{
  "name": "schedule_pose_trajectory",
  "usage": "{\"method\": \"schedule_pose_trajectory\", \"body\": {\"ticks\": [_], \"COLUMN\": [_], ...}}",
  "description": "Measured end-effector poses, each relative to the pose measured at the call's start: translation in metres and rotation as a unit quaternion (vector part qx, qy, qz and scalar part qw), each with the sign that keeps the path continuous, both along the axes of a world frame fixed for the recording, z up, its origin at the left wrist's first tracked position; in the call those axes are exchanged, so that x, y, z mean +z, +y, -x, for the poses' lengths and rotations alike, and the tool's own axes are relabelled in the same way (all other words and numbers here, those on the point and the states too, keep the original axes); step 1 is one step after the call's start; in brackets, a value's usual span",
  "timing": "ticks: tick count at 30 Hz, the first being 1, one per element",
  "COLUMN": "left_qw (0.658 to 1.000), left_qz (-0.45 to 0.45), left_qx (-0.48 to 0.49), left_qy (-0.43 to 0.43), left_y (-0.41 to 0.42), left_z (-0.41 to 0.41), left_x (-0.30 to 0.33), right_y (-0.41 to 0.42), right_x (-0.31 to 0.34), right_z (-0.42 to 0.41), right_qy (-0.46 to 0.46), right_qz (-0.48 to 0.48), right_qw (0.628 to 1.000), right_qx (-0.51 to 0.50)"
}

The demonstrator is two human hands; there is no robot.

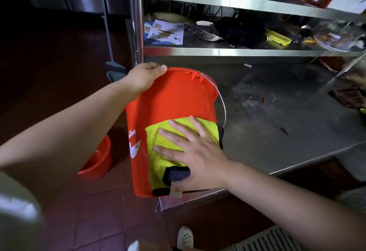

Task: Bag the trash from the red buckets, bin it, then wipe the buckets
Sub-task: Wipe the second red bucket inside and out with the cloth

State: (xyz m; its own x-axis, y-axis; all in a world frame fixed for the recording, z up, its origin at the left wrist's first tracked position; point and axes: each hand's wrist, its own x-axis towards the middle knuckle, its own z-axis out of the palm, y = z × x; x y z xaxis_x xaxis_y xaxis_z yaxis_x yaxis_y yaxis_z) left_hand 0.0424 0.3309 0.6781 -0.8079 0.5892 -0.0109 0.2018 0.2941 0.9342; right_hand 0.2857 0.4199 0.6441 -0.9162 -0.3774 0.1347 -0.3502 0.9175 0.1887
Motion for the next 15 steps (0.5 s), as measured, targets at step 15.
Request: {"method": "schedule_pose_trajectory", "body": {"ticks": [15], "left_qw": [0.985], "left_qz": [-0.121], "left_qx": [-0.071], "left_qy": [-0.099], "left_y": [-0.013], "left_z": [0.009], "left_x": [-0.021], "right_y": [0.056], "right_x": [0.049], "right_z": [0.100], "right_qy": [-0.009], "right_qz": [0.053], "right_qw": [0.987], "right_qx": [-0.152]}}
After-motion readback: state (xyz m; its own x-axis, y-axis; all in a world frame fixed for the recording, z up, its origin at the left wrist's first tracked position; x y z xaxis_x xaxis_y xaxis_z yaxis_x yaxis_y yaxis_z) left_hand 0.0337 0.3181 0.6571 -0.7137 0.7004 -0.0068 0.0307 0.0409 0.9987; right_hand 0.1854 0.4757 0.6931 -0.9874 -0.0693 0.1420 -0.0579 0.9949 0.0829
